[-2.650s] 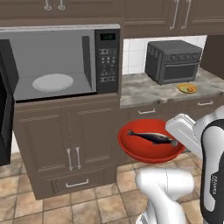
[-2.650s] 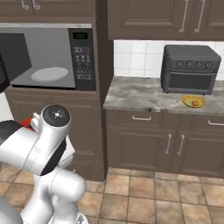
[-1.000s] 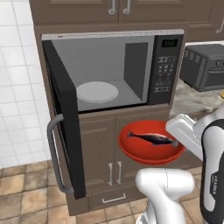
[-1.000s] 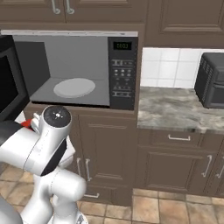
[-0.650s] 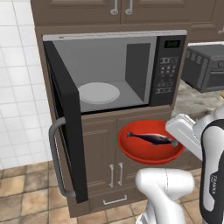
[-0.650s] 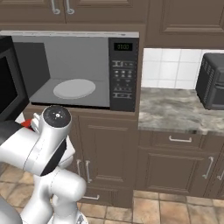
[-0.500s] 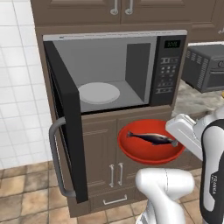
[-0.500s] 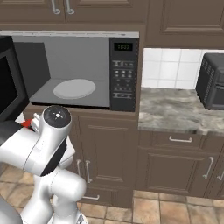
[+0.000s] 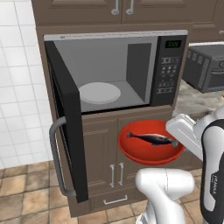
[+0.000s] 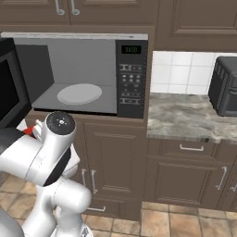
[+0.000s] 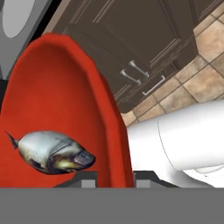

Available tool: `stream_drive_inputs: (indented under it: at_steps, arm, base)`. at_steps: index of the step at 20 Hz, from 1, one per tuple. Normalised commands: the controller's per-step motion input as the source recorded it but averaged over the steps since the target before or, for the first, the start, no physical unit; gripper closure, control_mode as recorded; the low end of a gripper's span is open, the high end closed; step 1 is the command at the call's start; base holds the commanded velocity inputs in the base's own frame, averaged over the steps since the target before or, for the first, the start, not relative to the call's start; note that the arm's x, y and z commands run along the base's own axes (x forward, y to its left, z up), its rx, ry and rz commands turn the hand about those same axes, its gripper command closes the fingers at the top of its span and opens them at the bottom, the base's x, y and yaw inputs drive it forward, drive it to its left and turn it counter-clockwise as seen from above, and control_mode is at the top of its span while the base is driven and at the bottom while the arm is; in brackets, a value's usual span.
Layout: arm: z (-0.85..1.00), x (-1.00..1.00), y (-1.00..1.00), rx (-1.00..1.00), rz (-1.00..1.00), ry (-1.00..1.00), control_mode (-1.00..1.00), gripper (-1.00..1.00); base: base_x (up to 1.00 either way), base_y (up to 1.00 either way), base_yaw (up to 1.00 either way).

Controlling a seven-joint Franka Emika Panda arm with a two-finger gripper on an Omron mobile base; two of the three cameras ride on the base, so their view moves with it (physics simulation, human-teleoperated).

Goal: Remove the tangerine from the bowl and place it on the small plate. Then place the bowl with only the fish in the microwave, close the door, and press the start button to microwave the fish.

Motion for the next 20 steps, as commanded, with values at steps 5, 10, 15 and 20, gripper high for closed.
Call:
stream_drive_inputs:
  at_steps: [5, 10, 15, 20]
  arm:
    - [0.00, 0.23, 0.04, 0.01, -0.02, -0.07, -1.00, 1.00]
    - [0.02, 0.48, 0.00, 0.05, 0.00, -0.22, -1.00, 1.00]
    - [0.01, 0.59, 0.16, 0.08, -0.02, -0.12, -1.00, 1.00]
    - [0.03, 0.72, 0.18, 0.03, -0.16, -0.02, -1.00, 1.00]
  base:
    - [0.00, 0.00, 0.00]
    - [0.00, 0.00, 0.00]
    - [0.00, 0.00, 0.00]
    - [0.00, 0.00, 0.00]
